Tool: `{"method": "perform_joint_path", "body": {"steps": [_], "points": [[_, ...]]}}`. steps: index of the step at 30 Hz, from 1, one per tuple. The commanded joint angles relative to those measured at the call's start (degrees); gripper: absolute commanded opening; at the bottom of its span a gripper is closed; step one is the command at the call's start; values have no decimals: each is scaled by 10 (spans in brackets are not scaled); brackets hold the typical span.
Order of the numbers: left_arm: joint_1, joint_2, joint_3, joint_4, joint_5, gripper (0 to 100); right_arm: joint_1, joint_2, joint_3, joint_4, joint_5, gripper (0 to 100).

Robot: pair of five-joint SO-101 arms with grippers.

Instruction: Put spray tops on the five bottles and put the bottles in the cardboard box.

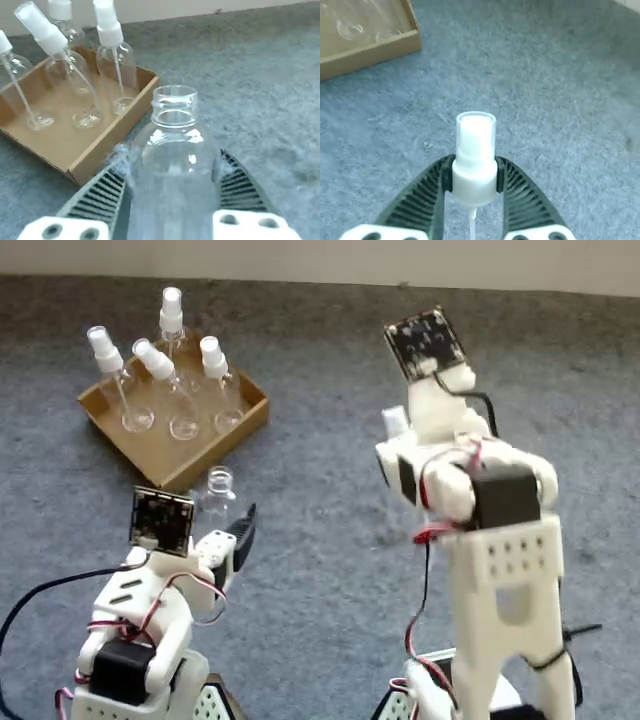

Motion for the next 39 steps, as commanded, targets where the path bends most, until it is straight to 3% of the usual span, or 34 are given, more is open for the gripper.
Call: {"method": "perform_joint_path", "body": {"steps": [1, 12, 18, 23, 34, 39], "points": [[40, 3, 16, -11, -8, 27, -8, -82, 30, -47, -7, 9], [150, 3, 129, -171, -10, 27, -11, -255, 245, -212, -6, 6], [231, 3, 157, -196, -67, 24, -9, -325, 296, -262, -7, 6], [301, 3, 162, -197, -69, 24, -11, -357, 313, -284, -8, 6], [345, 3, 182, -198, -69, 24, -12, -381, 309, -284, -171, 6], [345, 3, 196, -217, -69, 24, -16, -382, 307, -286, -193, 6]]}}
